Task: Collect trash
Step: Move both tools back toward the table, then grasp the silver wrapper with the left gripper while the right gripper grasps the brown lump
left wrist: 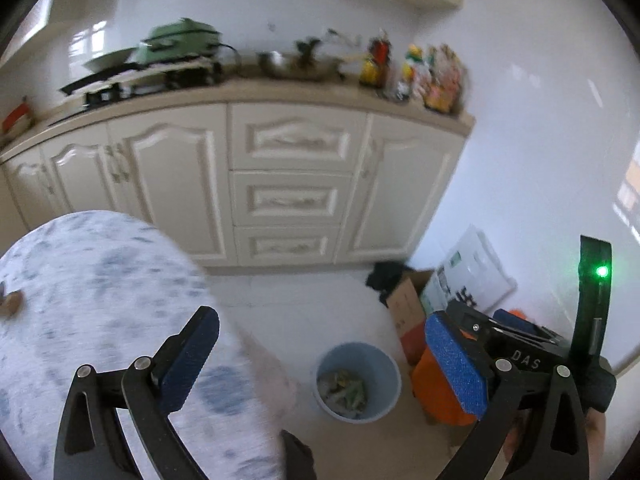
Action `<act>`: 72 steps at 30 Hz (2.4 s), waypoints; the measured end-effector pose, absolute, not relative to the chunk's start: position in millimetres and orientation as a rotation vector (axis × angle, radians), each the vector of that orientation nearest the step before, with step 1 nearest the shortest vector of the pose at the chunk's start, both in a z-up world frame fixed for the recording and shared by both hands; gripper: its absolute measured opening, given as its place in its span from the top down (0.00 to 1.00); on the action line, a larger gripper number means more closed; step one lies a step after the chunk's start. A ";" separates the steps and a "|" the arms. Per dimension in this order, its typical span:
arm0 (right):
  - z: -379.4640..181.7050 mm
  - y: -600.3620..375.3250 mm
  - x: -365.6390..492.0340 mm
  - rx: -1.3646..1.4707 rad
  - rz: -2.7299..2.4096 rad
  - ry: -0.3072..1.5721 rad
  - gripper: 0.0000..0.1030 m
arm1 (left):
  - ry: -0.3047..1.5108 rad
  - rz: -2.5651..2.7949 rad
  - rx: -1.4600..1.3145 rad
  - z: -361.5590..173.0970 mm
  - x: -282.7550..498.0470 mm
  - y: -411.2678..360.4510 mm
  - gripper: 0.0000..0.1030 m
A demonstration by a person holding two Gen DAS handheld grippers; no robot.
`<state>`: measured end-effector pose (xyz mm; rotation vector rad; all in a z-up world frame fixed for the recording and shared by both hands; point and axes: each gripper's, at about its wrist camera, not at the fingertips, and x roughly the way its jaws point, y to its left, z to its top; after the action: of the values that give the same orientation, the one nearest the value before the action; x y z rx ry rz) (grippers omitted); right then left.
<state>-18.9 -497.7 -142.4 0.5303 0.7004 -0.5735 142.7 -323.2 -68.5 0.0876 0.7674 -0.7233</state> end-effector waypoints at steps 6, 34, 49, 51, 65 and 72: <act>-115.5 -438.2 14.2 0.456 -0.482 0.677 0.00 | 0.686 -0.626 0.011 -46.9 125.0 -228.7 0.01; -61.5 -168.4 151.4 0.120 -0.063 0.596 0.00 | 0.475 -0.142 -0.083 -39.5 36.1 -9.4 0.01; -127.0 -128.2 233.6 0.040 0.002 0.758 0.00 | 0.582 -0.077 -0.014 -75.8 148.5 30.4 0.01; -140.3 -128.5 250.6 0.035 0.004 0.790 0.01 | 0.609 -0.079 -0.003 -83.9 169.9 32.3 0.01; -208.5 -124.3 344.7 0.057 0.057 0.956 0.39 | 0.735 -0.084 0.203 -133.1 298.4 18.5 0.01; -209.7 -126.3 347.7 -0.010 0.057 0.940 0.70 | 0.793 -0.114 0.221 -149.7 329.9 9.9 0.01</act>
<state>347.7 -126.3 -209.7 -0.0096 0.9401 0.0573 329.9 9.9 -149.7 0.2212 0.7925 -0.1138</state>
